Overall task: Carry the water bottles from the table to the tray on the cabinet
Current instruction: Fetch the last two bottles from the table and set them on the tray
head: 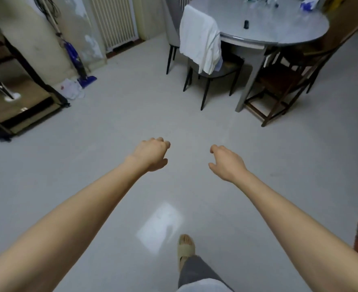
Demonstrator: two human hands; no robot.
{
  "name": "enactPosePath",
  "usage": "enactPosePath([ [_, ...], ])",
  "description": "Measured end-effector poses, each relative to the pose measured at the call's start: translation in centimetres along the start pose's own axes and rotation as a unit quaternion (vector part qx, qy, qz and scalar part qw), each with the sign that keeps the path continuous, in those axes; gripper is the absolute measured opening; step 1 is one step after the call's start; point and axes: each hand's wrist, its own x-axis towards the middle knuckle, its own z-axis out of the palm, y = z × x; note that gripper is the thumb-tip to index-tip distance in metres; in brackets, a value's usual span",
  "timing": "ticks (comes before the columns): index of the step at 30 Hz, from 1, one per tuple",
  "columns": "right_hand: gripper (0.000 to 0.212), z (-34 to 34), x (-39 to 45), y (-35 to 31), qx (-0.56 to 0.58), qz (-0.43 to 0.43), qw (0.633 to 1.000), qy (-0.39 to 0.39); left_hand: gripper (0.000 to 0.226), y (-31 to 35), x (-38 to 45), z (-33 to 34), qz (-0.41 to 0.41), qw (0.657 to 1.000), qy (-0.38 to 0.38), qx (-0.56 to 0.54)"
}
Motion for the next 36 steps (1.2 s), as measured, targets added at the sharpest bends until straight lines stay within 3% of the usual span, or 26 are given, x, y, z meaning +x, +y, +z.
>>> enactPosePath([
  [11,0.04,-12.4,35.7,-7.4,-0.015,-0.089,0.995,0.034,0.044,-19.4,24.1,-11.2,-0.096,0.994,0.041,-0.03],
  [19,0.039,-19.2,57.9,-11.4,0.008,-0.053,0.997,0.048,0.045,-34.3,44.6,-20.4,-0.076,0.996,0.052,-0.013],
  [26,0.036,-23.9,75.5,-10.9,-0.002,-0.021,0.999,0.048,0.049,-41.0,62.6,-26.7,-0.022,0.998,0.053,-0.013],
  [36,0.036,-30.0,107.3,-15.0,-0.001,-0.109,0.994,0.032,0.048,-57.1,86.2,-33.0,-0.081,0.996,0.033,-0.009],
])
